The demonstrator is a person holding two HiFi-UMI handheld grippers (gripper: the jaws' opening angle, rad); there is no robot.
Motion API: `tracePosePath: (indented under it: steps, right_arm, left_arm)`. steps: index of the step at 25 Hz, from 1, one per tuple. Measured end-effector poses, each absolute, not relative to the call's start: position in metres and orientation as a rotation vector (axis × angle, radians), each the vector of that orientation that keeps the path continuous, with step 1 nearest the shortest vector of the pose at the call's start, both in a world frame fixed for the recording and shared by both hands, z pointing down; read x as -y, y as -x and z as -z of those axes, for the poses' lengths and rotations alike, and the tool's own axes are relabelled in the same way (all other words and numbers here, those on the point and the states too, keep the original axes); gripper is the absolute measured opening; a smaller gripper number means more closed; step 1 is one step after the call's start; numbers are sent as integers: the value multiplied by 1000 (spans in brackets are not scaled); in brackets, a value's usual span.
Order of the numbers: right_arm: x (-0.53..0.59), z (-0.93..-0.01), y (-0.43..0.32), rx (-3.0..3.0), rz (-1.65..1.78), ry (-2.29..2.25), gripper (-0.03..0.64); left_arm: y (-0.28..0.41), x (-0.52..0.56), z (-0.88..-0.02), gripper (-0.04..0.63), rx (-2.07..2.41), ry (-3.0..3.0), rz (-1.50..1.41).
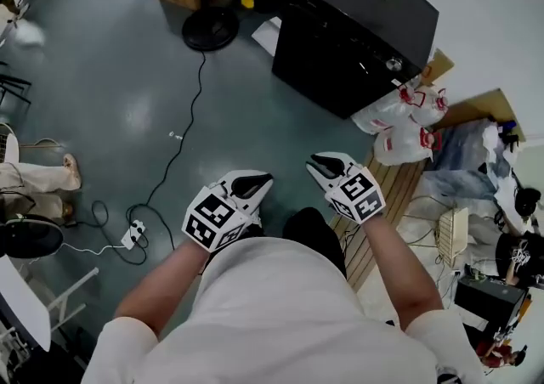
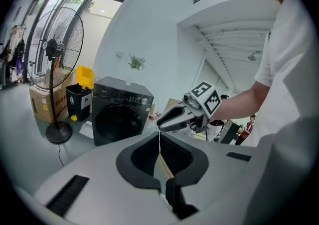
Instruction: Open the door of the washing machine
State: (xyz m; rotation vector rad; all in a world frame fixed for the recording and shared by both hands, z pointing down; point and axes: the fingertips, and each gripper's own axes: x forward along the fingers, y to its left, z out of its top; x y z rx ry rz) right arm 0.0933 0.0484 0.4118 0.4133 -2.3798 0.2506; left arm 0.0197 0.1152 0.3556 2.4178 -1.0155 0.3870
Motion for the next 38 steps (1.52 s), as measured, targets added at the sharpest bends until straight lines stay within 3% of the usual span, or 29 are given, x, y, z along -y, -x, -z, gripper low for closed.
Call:
tracePosePath:
  steps: [11, 21, 38]
  right_arm:
    - [171, -480, -30, 2145, 129, -89, 88]
    - [357, -581, -1, 1884, 308, -49, 137]
    - [467, -698, 48, 1572, 509, -46, 148]
  left_arm:
    - [2, -27, -369, 20, 1254, -2238, -344]
    - [-14, 62, -371, 20, 1369, -2115, -209]
    - [0, 83, -414, 20, 1466, -1909, -173]
